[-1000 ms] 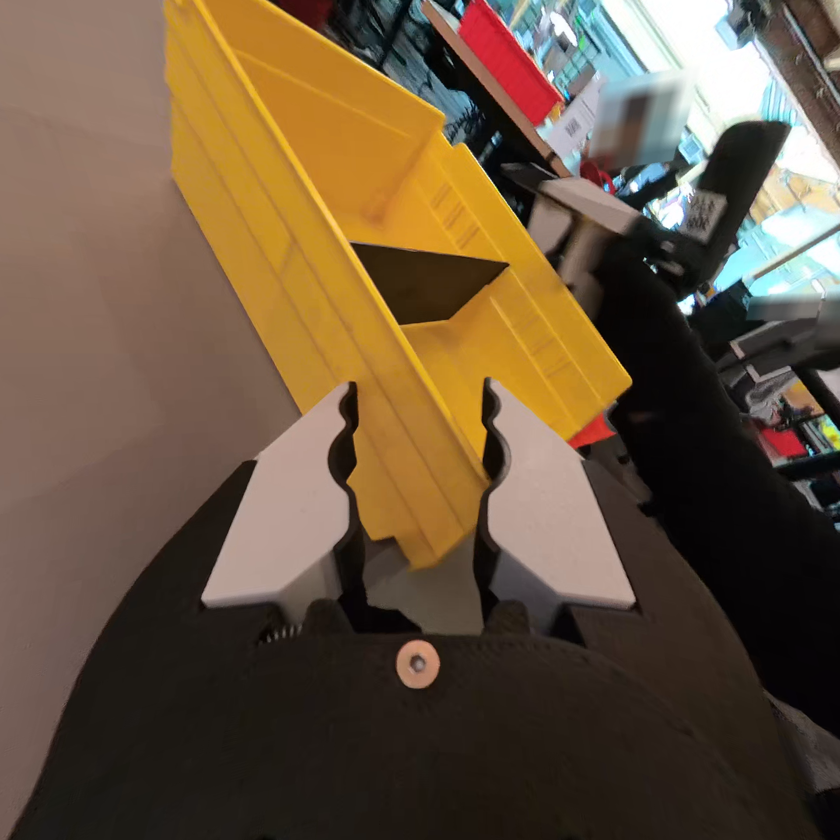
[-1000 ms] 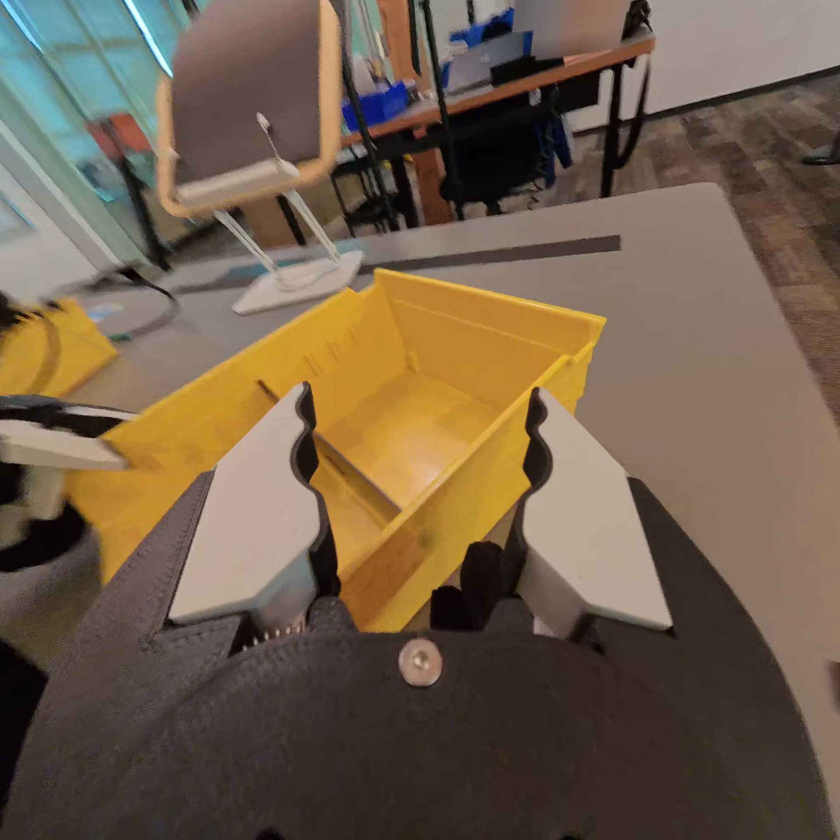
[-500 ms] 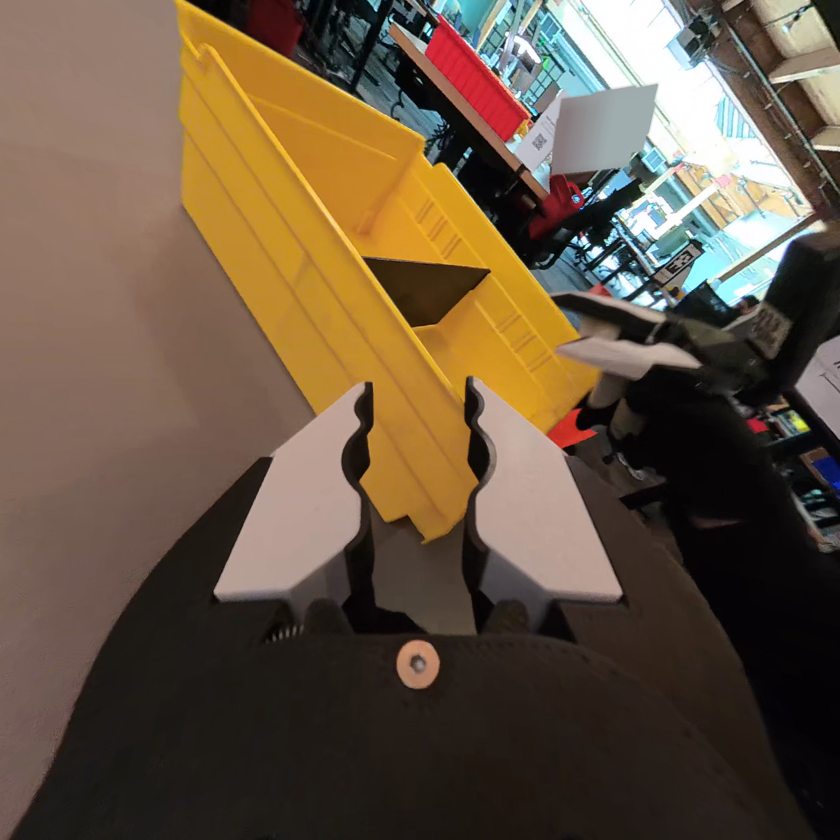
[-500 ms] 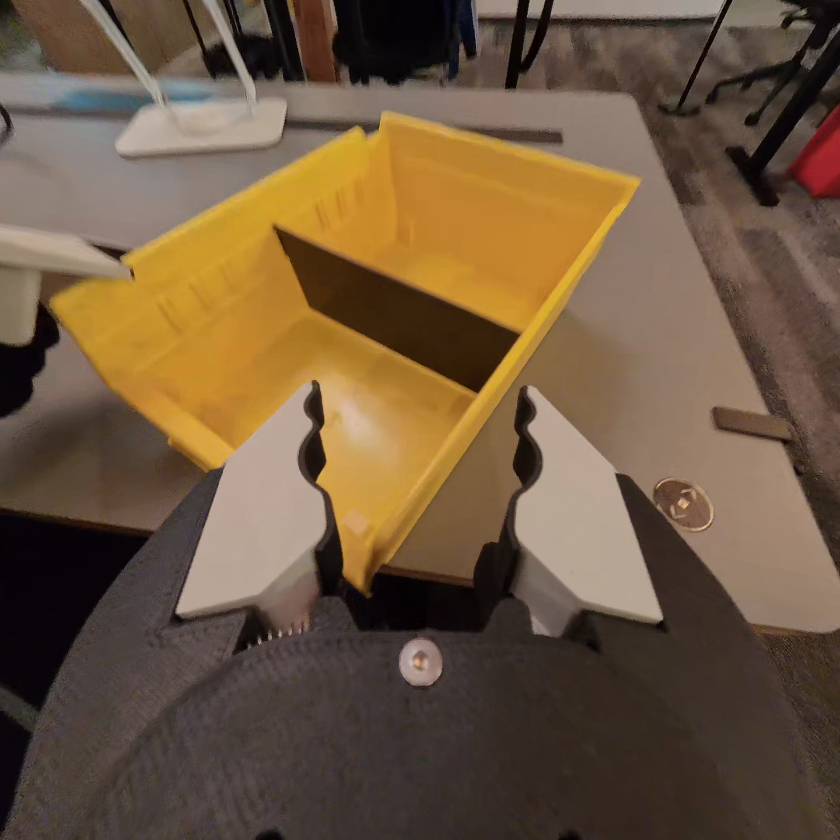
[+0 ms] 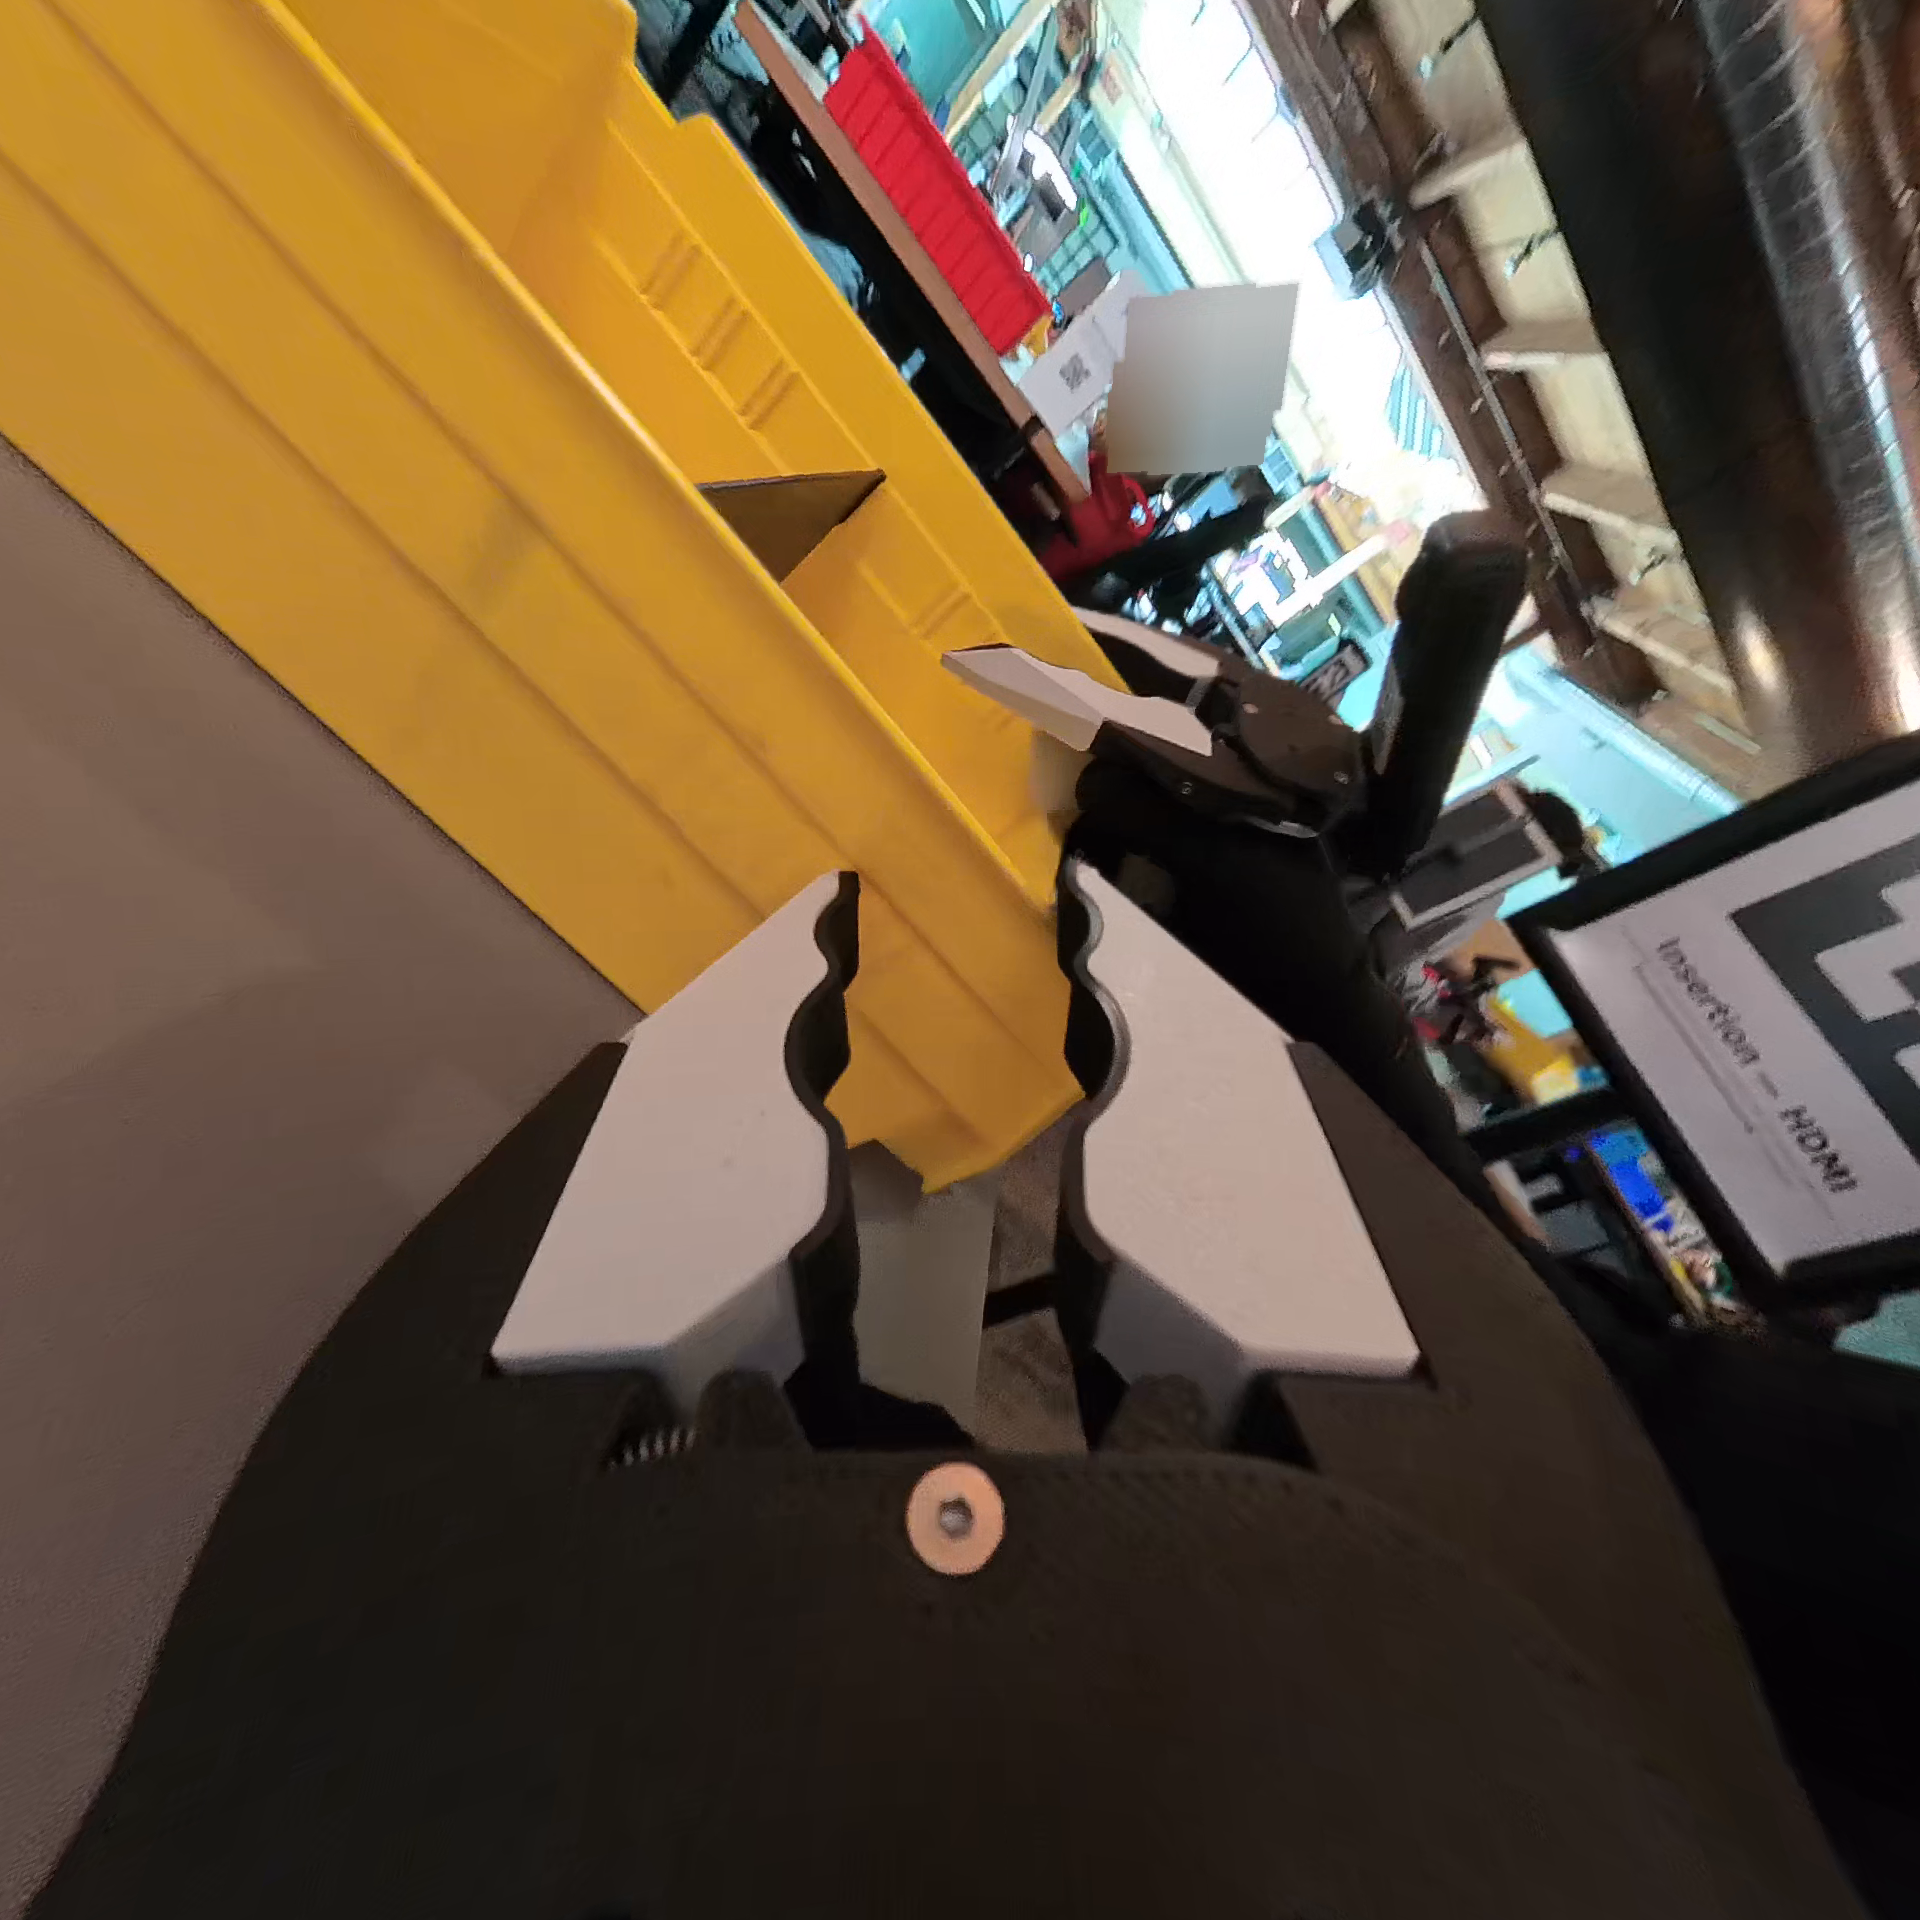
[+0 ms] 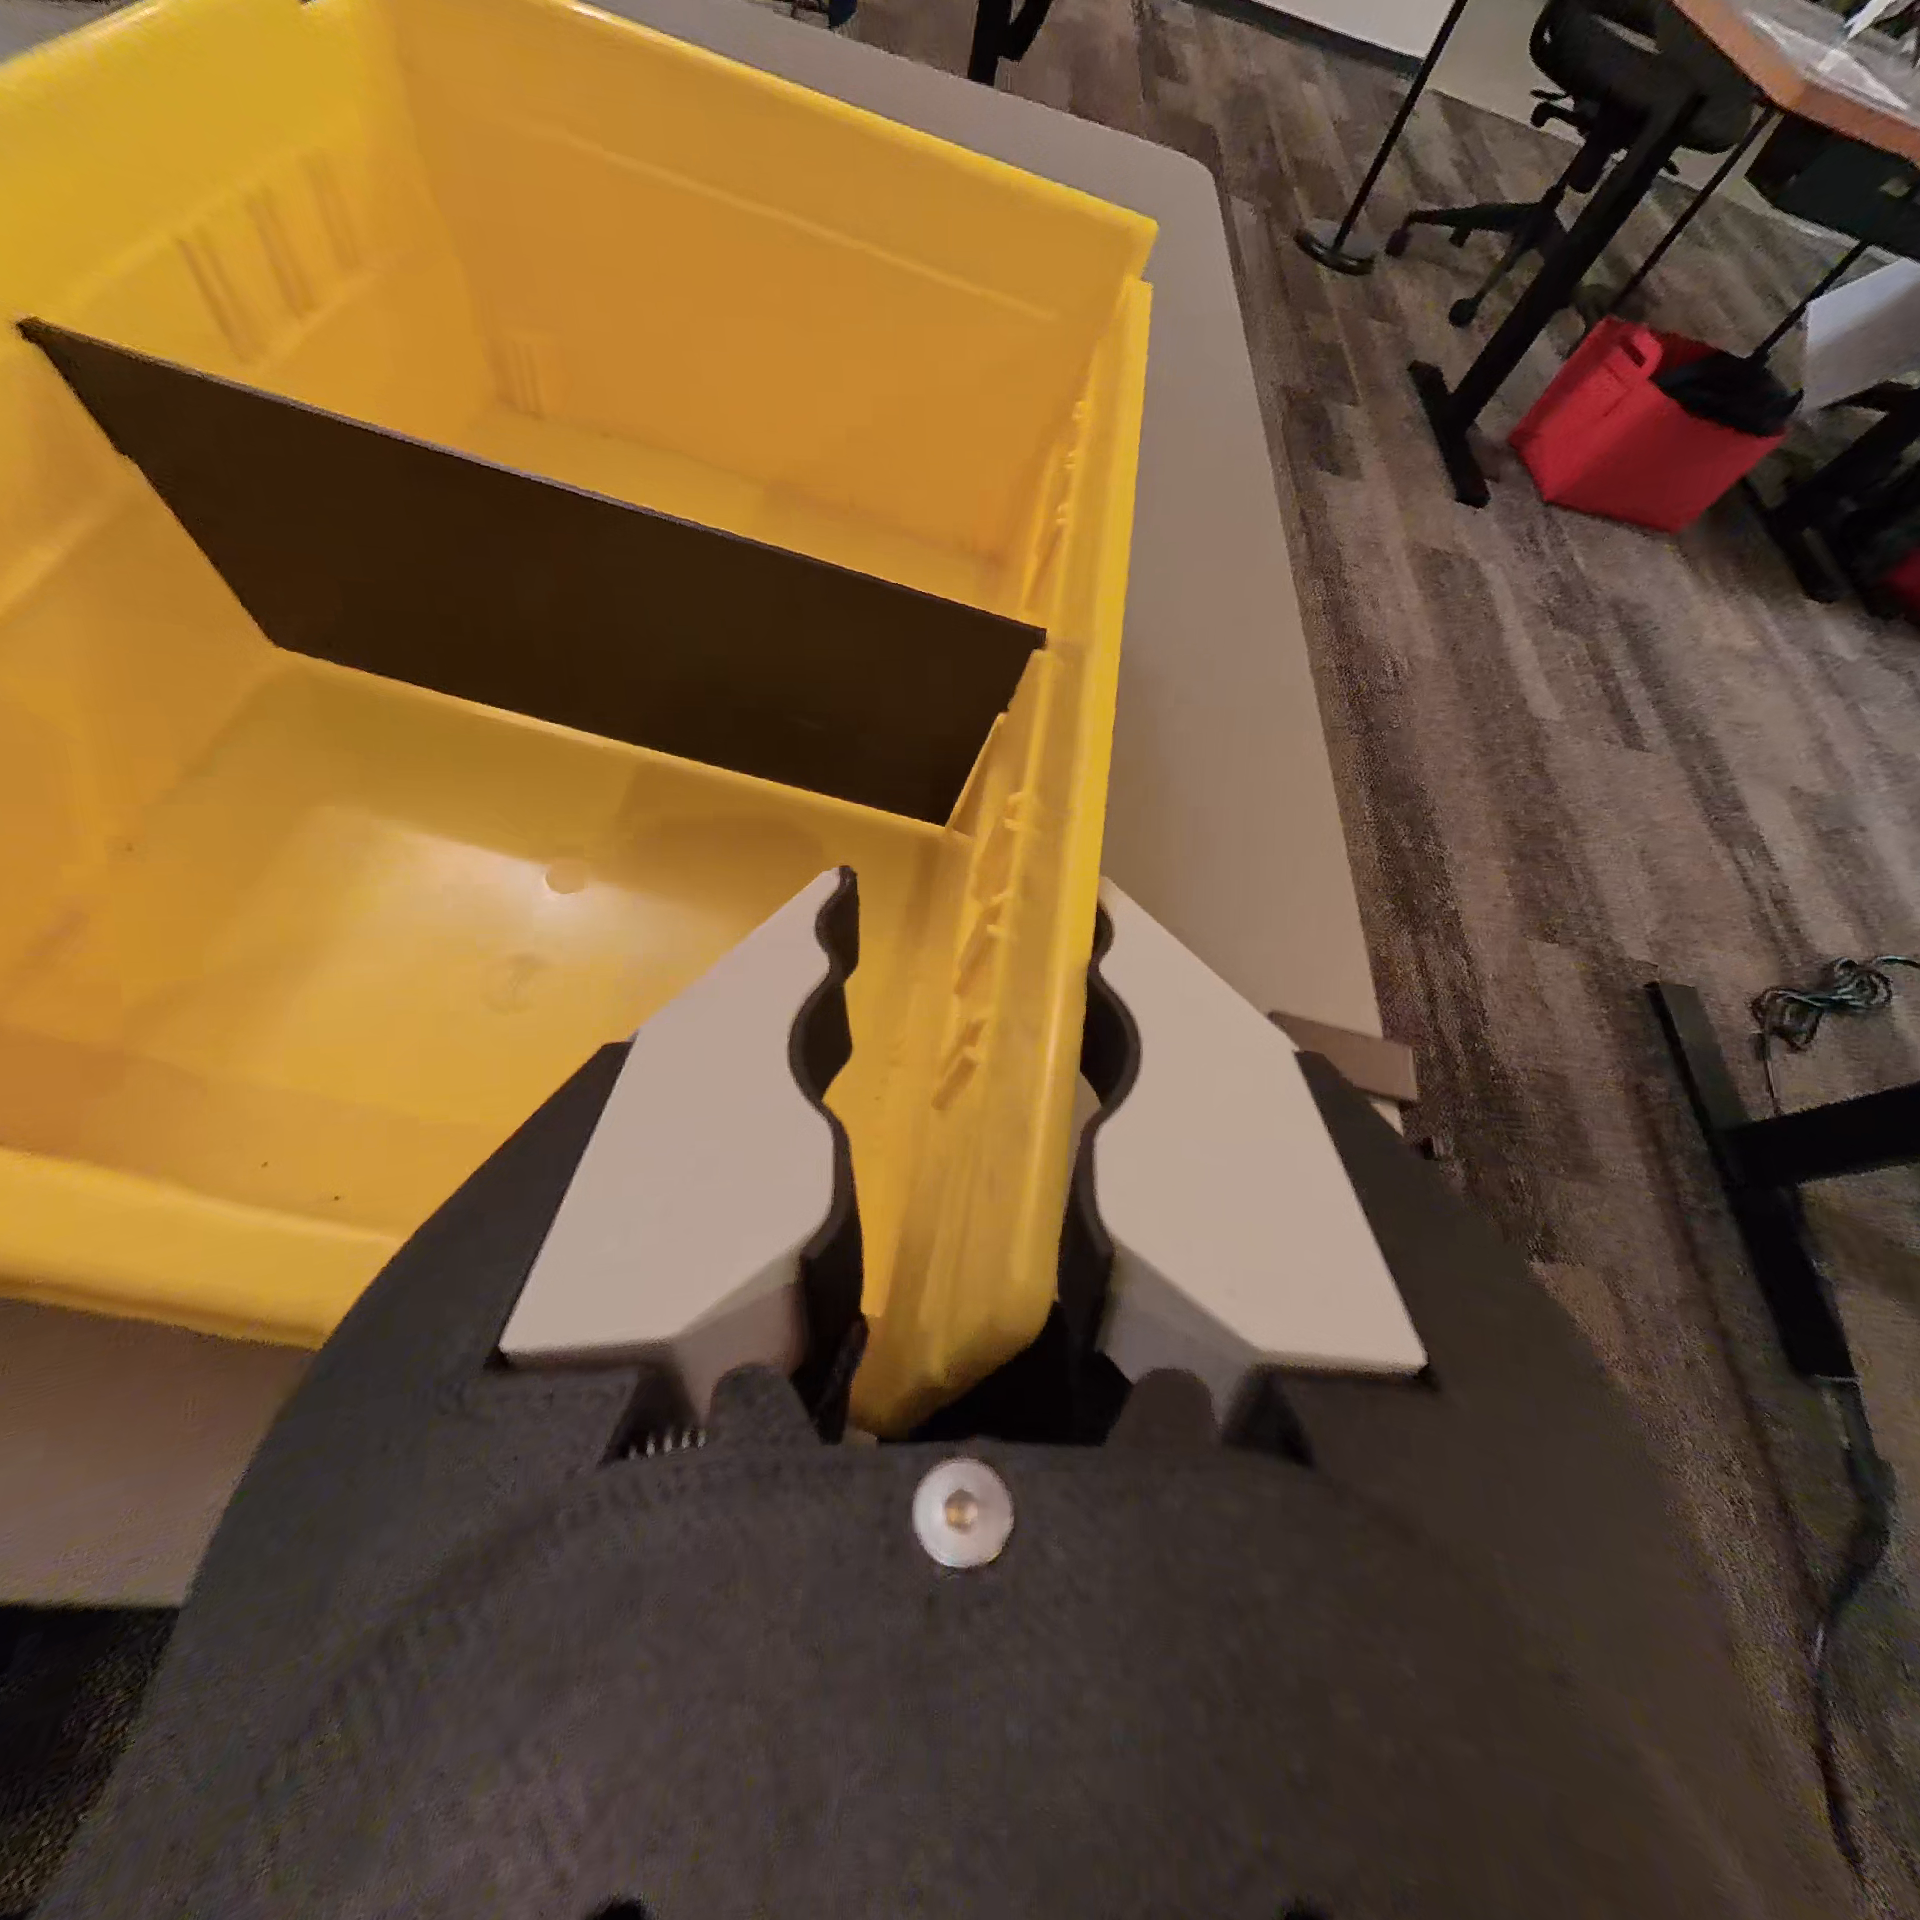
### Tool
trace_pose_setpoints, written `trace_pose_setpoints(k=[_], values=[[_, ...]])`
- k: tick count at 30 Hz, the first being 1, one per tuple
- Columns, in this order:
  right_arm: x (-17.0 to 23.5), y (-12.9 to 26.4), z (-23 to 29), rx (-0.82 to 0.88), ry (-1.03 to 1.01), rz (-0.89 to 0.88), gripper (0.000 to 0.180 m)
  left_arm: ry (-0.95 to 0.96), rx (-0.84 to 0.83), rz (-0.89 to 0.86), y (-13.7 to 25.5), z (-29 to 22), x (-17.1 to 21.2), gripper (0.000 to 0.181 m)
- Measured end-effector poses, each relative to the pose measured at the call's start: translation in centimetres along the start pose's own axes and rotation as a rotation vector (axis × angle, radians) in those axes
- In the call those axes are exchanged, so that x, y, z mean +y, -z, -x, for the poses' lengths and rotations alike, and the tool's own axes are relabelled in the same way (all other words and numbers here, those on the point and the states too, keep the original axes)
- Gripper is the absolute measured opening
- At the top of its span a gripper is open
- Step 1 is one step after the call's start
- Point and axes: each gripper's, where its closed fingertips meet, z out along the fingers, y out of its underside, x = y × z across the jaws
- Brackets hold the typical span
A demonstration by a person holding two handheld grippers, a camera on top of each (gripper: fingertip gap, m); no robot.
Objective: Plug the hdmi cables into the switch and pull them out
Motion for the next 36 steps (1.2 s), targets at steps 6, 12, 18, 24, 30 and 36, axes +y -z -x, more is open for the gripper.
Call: trace_pose_setpoints(k=[6,12,18,24,30,36], values=[[-1.1,-3.2,-2.6,-0.008,0.023,0.004,0.036,0.051,0.011,-0.066,-2.2,1.3,-2.0,0.035],[-2.1,-4.6,-3.6,-0.001,0.032,-0.018,0.053,0.008,-0.038,-0.115,-2.3,2.4,-3.6,0.056],[-6.7,1.9,-5.6,0.152,0.031,-0.261,0.063,-0.341,-0.14,-0.268,5.2,-1.9,-6.1,0.071],[-11.5,7.2,1.2,0.027,0.17,-0.427,0.059,-0.55,-0.5,-0.356,21.7,-0.9,-10.0,0.075],[-16.0,9.9,8.3,-0.114,0.201,-0.545,0.056,-0.698,-1.213,-0.359,47.2,2.0,-11.2,0.072],[-18.5,11.2,18.3,-0.302,0.289,-0.581,0.056,-0.433,-1.591,-0.314,69.0,5.4,-5.5,0.067]])
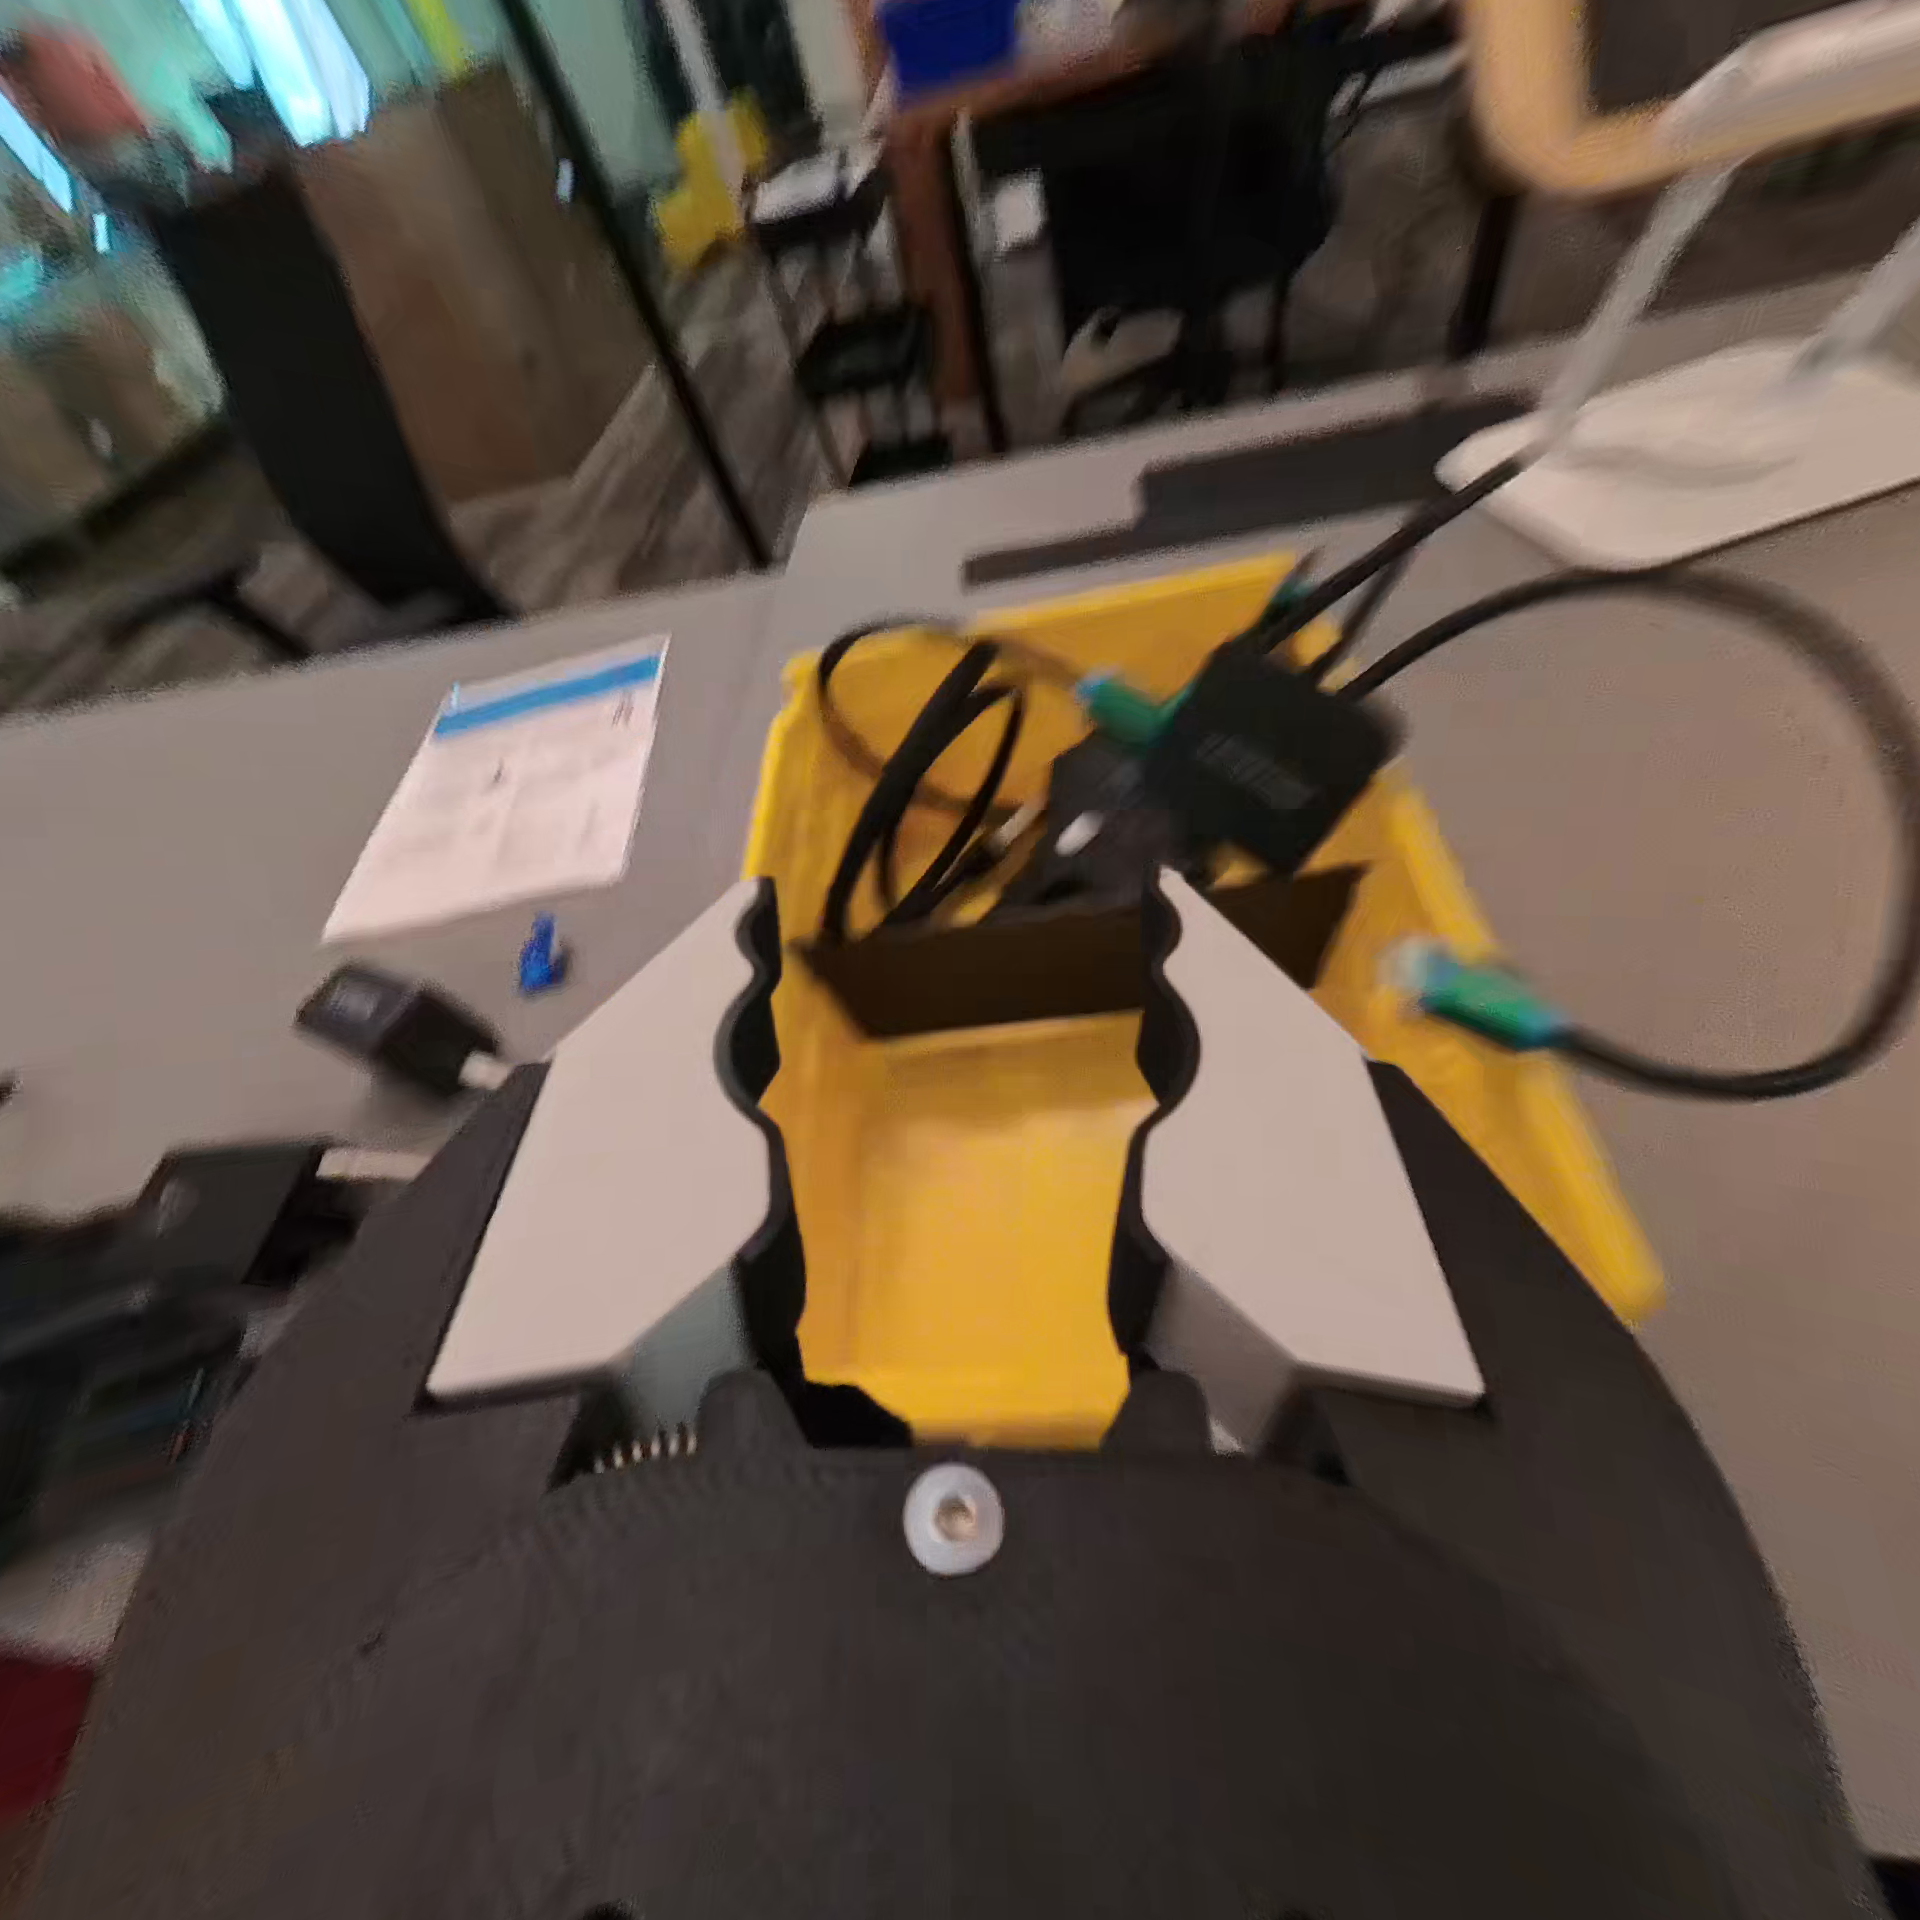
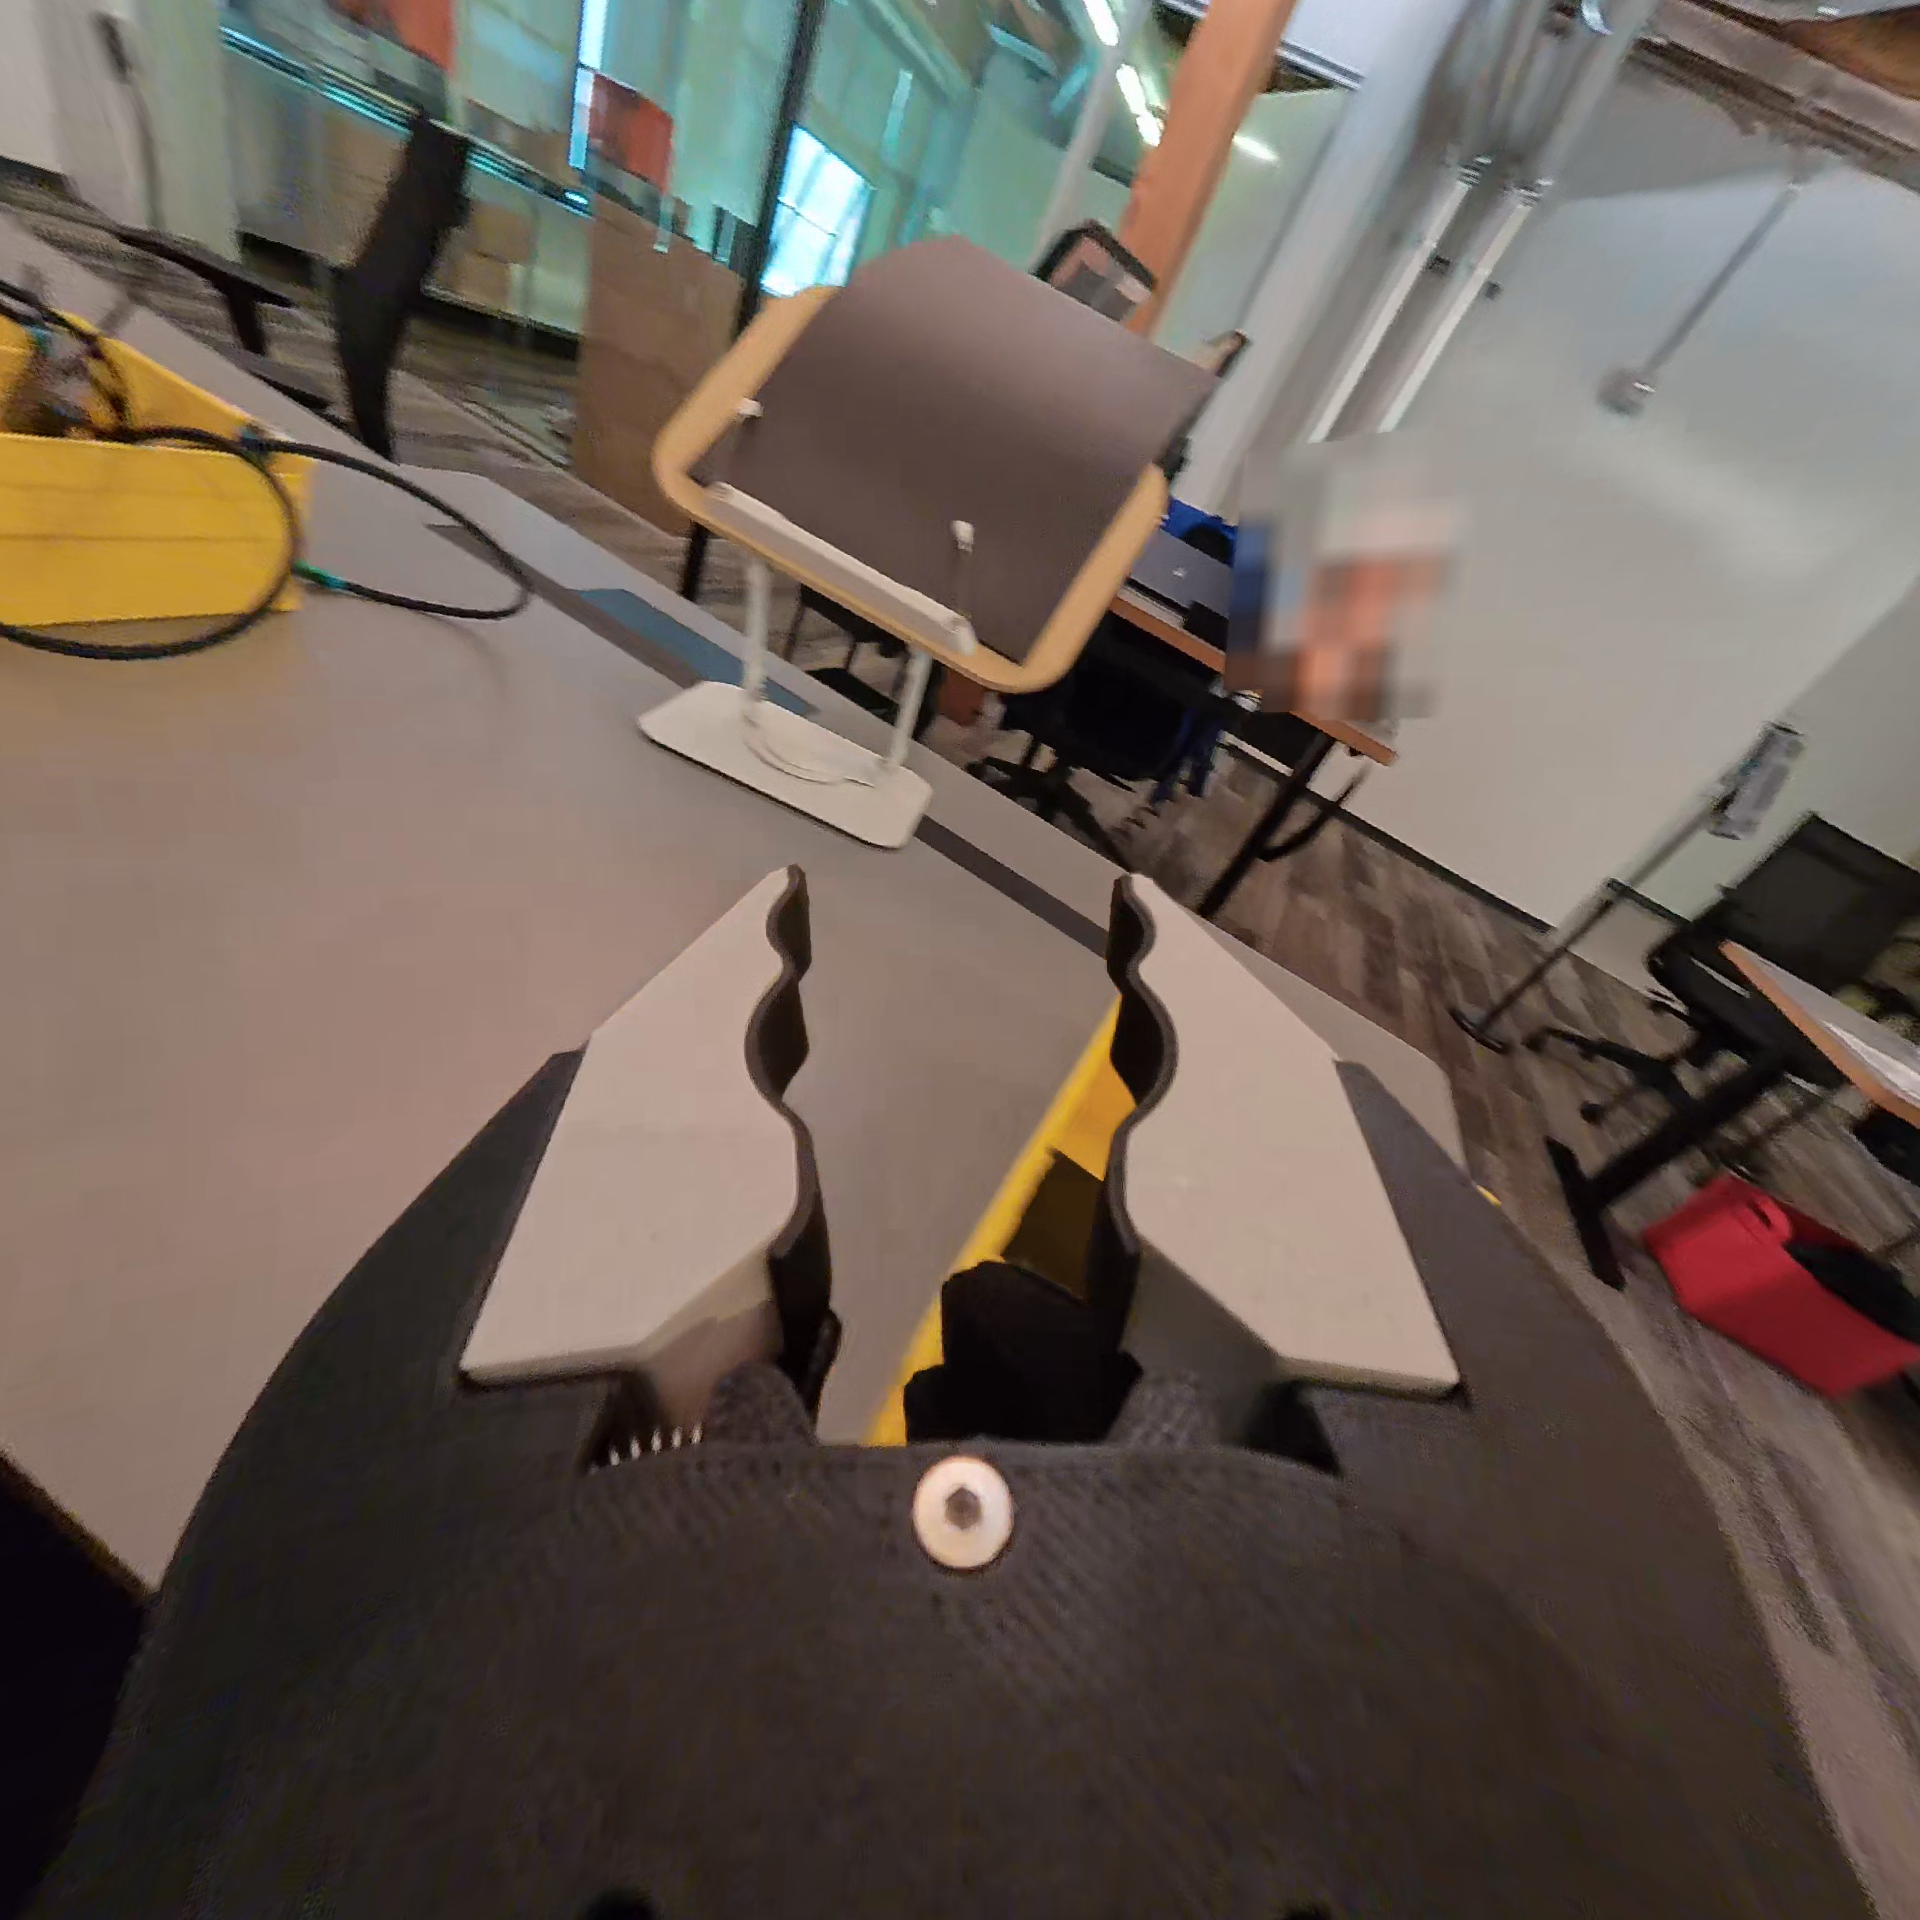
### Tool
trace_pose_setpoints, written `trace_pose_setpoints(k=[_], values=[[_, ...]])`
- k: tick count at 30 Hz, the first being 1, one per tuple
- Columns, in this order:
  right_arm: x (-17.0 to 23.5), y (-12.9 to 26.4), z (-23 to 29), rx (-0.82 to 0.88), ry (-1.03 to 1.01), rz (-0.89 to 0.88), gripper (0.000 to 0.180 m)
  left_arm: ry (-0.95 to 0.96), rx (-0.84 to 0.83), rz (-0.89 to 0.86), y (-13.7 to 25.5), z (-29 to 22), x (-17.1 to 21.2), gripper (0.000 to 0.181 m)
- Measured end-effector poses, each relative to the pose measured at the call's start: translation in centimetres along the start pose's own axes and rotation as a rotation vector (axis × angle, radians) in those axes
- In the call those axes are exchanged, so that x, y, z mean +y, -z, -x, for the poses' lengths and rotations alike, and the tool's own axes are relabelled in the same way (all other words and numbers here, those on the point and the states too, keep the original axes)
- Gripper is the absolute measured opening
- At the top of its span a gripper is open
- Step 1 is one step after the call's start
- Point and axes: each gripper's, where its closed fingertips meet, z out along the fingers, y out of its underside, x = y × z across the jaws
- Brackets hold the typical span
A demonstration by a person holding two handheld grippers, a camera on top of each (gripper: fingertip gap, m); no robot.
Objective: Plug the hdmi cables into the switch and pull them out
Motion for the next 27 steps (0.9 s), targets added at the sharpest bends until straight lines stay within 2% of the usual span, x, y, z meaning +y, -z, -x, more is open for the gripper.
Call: trace_pose_setpoints(k=[3,8,11,12,14,16,19,27], values=[[-1.6,-1.5,4.4,-0.098,0.015,-0.007,0.056,0.041,-0.027,0.153,-1.6,4.1,6.0,0.075],[-3.5,-3.1,10.9,-0.243,0.043,-0.005,0.056,0.043,-0.084,0.222,-3.9,7.5,10.8,0.076],[-4.0,-4.0,14.1,-0.311,0.043,0.008,0.055,0.047,-0.042,0.294,-5.1,7.5,12.8,0.056],[-4.3,-4.3,15.0,-0.327,0.036,0.009,0.055,0.057,-0.017,0.302,-5.3,7.3,13.2,0.039],[-5.0,-4.8,16.8,-0.367,0.01,0.002,0.055,0.106,0.068,0.27,-5.5,6.3,12.9,0.017],[-5.5,-5.3,18.5,-0.405,-0.025,-0.004,0.055,0.114,0.132,0.256,-5.6,5.7,12.8,0.004],[-5.6,-6.2,21.4,-0.467,-0.074,0.01,0.055,0.117,0.193,0.244,-5.5,5.6,12.8,0.002],[-3.5,-8.7,26.7,-0.565,-0.224,0.067,0.055,0.135,0.206,0.236,-5.2,7.5,13.4,0.002]])
